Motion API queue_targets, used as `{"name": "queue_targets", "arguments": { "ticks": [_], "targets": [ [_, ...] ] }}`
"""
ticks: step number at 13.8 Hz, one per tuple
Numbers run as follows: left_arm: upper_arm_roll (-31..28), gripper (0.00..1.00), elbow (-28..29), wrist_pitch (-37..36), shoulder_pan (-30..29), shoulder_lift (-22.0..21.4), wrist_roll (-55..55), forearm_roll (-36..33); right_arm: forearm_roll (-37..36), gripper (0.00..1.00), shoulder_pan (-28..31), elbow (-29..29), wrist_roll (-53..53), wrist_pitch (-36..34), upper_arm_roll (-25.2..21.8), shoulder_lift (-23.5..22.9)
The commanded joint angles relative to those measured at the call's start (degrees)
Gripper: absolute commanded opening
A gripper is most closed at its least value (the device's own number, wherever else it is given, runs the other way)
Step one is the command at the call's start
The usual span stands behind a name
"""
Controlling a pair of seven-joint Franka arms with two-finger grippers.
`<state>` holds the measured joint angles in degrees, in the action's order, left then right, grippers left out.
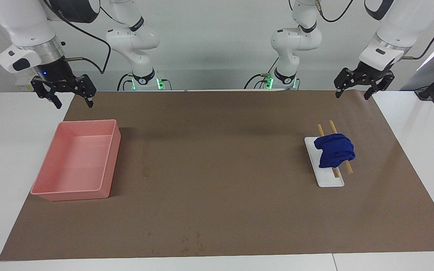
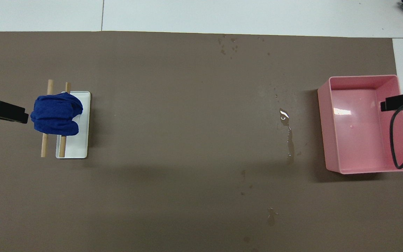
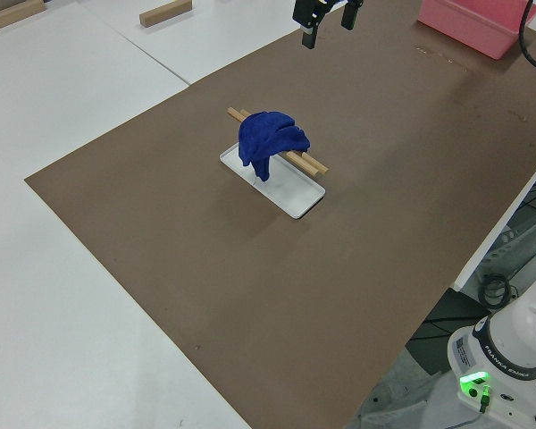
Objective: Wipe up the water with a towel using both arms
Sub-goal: 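Close the left gripper on the blue towel on the white tray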
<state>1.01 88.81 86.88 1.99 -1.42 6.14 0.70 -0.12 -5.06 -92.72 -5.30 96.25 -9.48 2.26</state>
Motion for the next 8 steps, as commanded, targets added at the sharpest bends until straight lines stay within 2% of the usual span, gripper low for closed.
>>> {"name": "queue_targets", "arguments": {
  "ticks": [1, 4, 7, 8],
  "targets": [
    [-0.1, 1.00, 0.2, -0.3, 0.2, -0.9, 0.3, 0.6, -0.3, 1.00, -0.2, -0.4, -1.2, 0.1, -0.5, 0.1],
    [-0.3, 1.00, 1.3, 1.8, -0.3, -1.1, 0.5, 0.5, -0.2, 1.00, -0.2, -0.5, -1.3, 0.1, -0.5, 0.1],
    [-0.7, 1.00, 12.5, 16.6, -2.4, -4.6, 0.3, -0.2, 0.0, 1.00, -0.4, -0.8, -1.2, 0.5, -0.4, 0.1],
    [-0.7, 1.00, 13.7, 19.9, -2.8, -3.9, 0.0, -0.7, 0.2, 1.00, -0.5, -1.0, -1.3, 0.6, -0.3, 0.1]
  ]
}}
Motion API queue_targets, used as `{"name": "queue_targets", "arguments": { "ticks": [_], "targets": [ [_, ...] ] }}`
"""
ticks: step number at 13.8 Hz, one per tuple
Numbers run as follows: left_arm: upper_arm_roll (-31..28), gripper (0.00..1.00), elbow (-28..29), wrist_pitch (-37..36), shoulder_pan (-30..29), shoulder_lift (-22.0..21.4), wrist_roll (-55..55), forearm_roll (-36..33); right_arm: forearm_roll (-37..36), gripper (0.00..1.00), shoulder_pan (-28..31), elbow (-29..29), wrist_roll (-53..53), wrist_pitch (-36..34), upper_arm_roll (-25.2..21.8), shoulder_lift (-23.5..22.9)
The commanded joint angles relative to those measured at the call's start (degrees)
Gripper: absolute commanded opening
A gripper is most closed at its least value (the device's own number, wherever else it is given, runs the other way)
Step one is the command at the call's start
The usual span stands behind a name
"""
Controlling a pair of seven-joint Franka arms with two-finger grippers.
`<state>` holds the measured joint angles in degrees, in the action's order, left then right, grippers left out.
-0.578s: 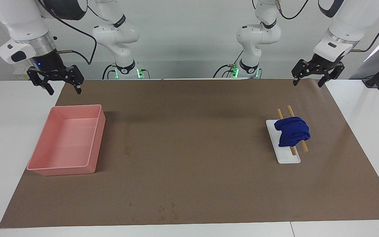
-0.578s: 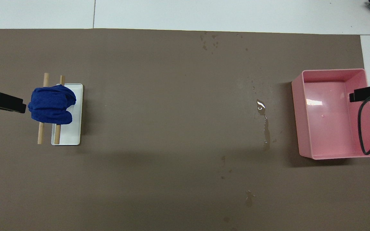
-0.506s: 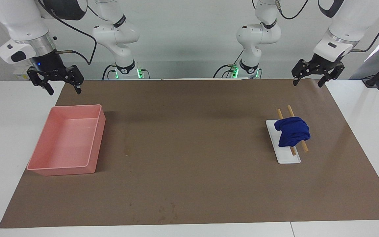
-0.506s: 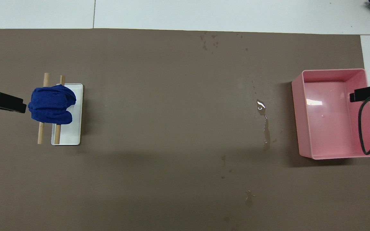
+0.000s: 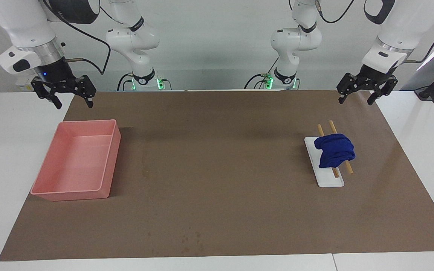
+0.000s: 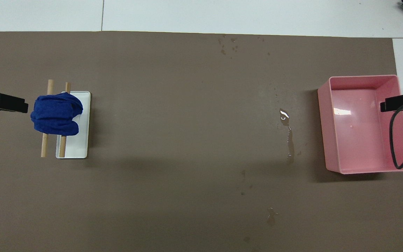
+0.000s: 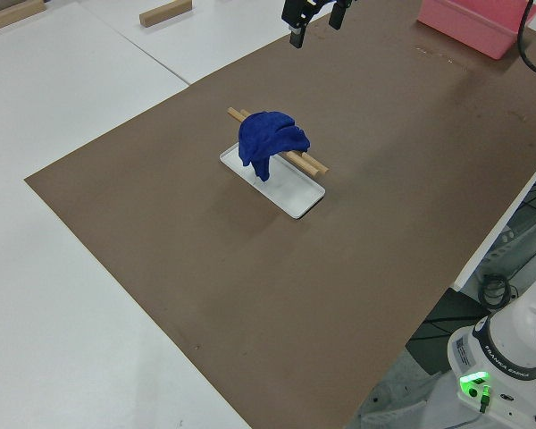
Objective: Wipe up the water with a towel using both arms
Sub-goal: 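Close the left gripper on the blue towel on the white tray, then lift the towel with the left gripper while the right gripper approaches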
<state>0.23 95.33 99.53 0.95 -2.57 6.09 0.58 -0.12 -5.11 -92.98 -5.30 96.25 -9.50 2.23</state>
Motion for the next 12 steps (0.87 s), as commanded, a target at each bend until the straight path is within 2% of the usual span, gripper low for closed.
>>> {"name": "queue_targets", "arguments": {
  "ticks": [1, 4, 6, 9, 12],
  "targets": [
    [0.2, 1.00, 7.7, 10.0, -1.7, -1.5, -1.3, -3.8, 1.5, 1.00, -0.7, -0.9, -1.1, 0.9, -0.3, 0.1],
    [0.2, 1.00, 11.1, 20.3, -0.3, 4.3, -12.5, -8.3, 5.1, 1.00, -1.5, -1.2, 1.5, 1.2, -0.3, 0.2],
    [0.2, 1.00, 13.7, 25.5, 0.7, 6.7, -19.5, -14.4, 7.1, 1.00, -1.5, -1.9, 7.7, 1.2, -0.2, 0.6],
    [0.2, 1.00, 17.8, 29.7, 0.7, 7.0, -21.9, -16.1, 13.0, 1.00, -1.8, -4.1, 19.3, 3.5, -0.1, 1.2],
    [0.3, 1.00, 21.5, 33.3, 1.5, 6.3, -23.8, -16.1, 18.3, 1.00, -4.9, -7.3, 37.1, 4.9, -0.1, 2.7]
  ]
}}
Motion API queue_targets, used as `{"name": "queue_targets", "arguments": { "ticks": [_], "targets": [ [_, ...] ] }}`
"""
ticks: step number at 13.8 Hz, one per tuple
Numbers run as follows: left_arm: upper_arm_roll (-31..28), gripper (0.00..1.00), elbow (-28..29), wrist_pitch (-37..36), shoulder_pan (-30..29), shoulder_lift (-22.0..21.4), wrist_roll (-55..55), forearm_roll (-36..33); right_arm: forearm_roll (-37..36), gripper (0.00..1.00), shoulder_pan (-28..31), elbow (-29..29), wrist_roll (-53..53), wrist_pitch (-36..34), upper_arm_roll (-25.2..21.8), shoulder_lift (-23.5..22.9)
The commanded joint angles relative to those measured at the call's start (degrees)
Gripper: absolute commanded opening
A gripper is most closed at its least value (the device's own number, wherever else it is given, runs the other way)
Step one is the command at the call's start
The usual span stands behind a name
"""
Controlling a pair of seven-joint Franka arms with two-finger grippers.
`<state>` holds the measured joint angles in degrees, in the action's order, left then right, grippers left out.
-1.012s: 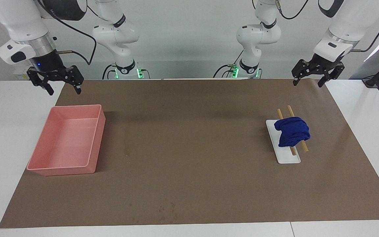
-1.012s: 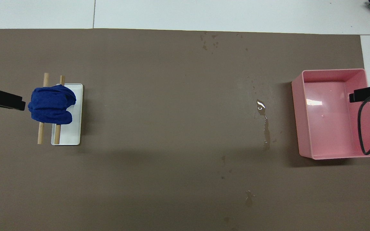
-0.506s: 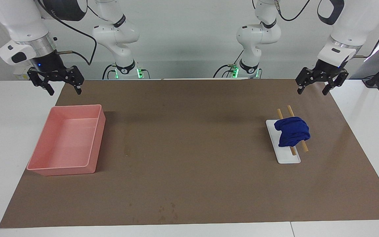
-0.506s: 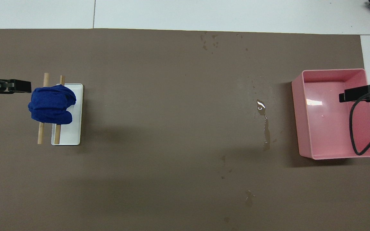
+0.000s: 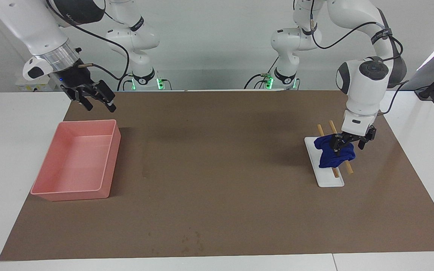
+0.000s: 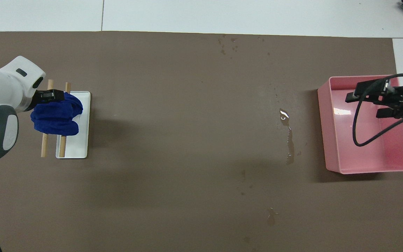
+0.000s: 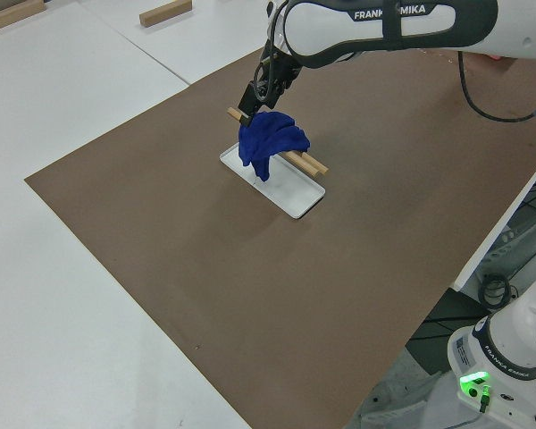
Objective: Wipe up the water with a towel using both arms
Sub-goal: 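Lift the towel with the left gripper while the right gripper approaches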
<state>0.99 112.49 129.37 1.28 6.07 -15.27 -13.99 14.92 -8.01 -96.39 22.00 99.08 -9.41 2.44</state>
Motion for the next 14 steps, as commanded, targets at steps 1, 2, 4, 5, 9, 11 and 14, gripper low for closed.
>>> {"name": "queue_targets", "arguments": {
  "ticks": [1, 2, 4, 5, 9, 11, 14],
  "targets": [
    [-0.5, 1.00, 5.4, 4.0, 1.3, -2.5, -2.6, -1.5, 6.6, 1.00, -2.6, -5.1, 15.7, 3.0, -0.2, 2.6],
    [-0.5, 1.00, 5.5, 4.1, 1.2, -2.6, -2.6, -1.5, 8.5, 1.00, -3.1, -6.3, 20.0, 4.7, -0.2, 2.9],
    [-0.5, 0.69, 5.5, 4.1, 1.2, -2.6, -2.6, -1.5, 10.7, 1.00, -5.8, -9.1, 27.4, 9.4, -0.2, 3.6],
    [-0.5, 0.41, 5.5, 4.1, 1.2, -2.6, -2.6, -1.5, 11.8, 1.00, -6.9, -10.2, 31.2, 11.9, -0.2, 3.6],
    [-0.5, 0.00, 4.8, 3.3, 0.7, -2.6, -2.2, -1.5, 16.4, 1.00, -9.6, -13.5, 40.2, 19.2, -0.2, 3.4],
    [-0.5, 0.00, 3.1, 1.5, 0.7, -2.2, -2.0, -1.5, 18.8, 1.00, -10.7, -15.3, 44.3, 22.2, -0.1, 3.4],
    [-0.2, 0.00, -5.0, -10.3, 1.1, -1.9, -2.7, 1.8, 19.1, 1.00, -18.1, -18.6, 54.0, 33.7, -0.1, 2.8]
  ]
}}
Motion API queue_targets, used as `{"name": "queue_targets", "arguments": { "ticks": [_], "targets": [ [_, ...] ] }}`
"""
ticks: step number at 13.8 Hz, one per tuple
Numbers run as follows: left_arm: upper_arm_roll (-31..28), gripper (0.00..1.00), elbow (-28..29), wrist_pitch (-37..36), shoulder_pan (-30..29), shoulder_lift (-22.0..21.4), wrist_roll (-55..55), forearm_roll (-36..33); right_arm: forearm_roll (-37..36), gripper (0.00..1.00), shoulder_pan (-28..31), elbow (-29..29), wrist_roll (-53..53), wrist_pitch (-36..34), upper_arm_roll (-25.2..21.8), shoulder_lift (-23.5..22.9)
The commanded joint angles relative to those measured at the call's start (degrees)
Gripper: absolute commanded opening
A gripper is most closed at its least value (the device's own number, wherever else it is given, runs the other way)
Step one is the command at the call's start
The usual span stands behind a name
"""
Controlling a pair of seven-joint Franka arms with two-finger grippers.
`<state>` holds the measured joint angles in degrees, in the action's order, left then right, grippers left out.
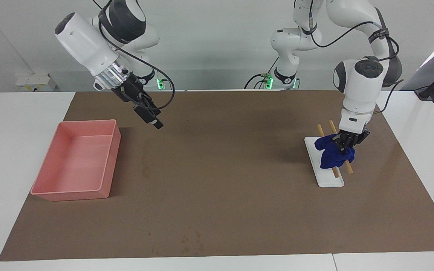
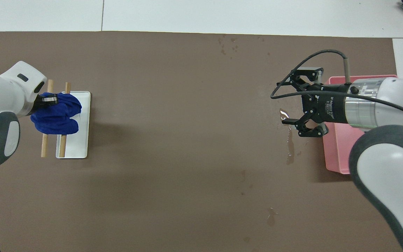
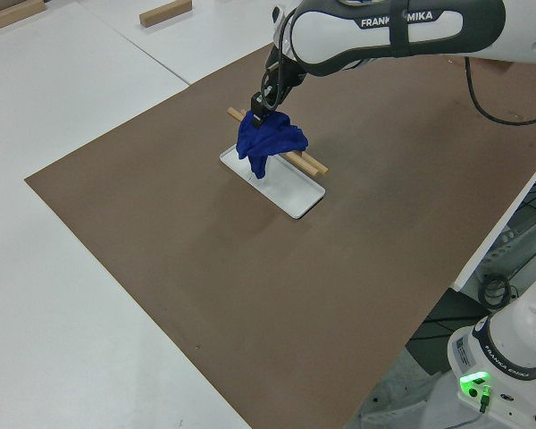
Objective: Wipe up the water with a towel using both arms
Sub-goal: 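Lift the towel with the left gripper while the right gripper approaches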
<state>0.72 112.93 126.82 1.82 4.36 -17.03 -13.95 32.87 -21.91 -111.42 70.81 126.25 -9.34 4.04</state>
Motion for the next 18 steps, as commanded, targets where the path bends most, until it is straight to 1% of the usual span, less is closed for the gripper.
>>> {"name": "queue_targets", "arguments": {
  "ticks": [1, 2, 4, 5, 6, 8, 10, 12, 13, 14, 16, 18],
  "targets": [
    [0.0, 0.00, -8.0, -11.3, 0.6, -0.2, -1.8, 7.6, 1.1, 1.00, -5.8, -3.7, 7.8, 9.3, -0.1, 0.6],
    [-0.2, 0.00, -10.2, -14.1, 0.6, -0.5, -4.8, 12.2, 1.2, 1.00, -6.3, -3.7, 10.3, 11.3, -0.1, 0.2],
    [0.4, 0.00, -12.8, -18.4, 0.7, -1.1, -14.6, 15.8, 1.7, 1.00, -7.3, -4.2, 13.5, 13.8, -0.1, -0.1],
    [1.3, 0.00, -13.8, -20.2, 0.7, -1.6, -21.4, 18.9, 2.2, 1.00, -7.4, -4.8, 13.7, 13.9, -0.1, -0.1],
    [2.1, 0.00, -14.0, -21.1, 0.7, -2.3, -28.7, 23.3, 2.2, 1.00, -8.2, -5.8, 13.7, 14.5, -0.1, 0.1],
    [3.3, 0.00, -13.5, -22.4, 0.7, -3.5, -44.1, 31.8, 2.5, 1.00, -9.9, -7.5, 14.4, 18.4, -0.1, 0.2],
    [5.9, 0.00, -13.1, -21.5, 0.8, -3.6, -53.9, 36.8, 4.2, 1.00, -11.4, -7.6, 15.1, 20.6, 0.1, -0.3],
    [8.7, 0.00, -12.1, -18.3, 1.2, -3.7, -61.9, 40.8, 4.3, 1.00, -11.9, -7.8, 15.5, 21.0, 0.2, -0.4],
    [9.3, 0.00, -11.2, -15.1, 3.0, -4.0, -64.4, 41.3, 4.3, 1.00, -13.1, -7.7, 16.6, 21.3, 0.2, -0.5],
    [9.2, 0.00, -9.9, -10.6, 6.1, -4.0, -66.9, 41.4, 4.3, 1.00, -13.8, -7.7, 17.5, 22.4, 0.2, -0.8],
    [9.2, 0.00, -6.6, 0.0, 10.5, -4.4, -71.9, 41.4, 4.2, 1.00, -15.3, -7.7, 17.4, 22.4, 0.2, -0.7],
    [9.3, 0.00, -3.8, 6.8, 13.9, -5.1, -74.5, 41.4, 4.2, 1.00, -15.8, -7.6, 17.2, 22.5, 0.3, -0.7]
  ]
}}
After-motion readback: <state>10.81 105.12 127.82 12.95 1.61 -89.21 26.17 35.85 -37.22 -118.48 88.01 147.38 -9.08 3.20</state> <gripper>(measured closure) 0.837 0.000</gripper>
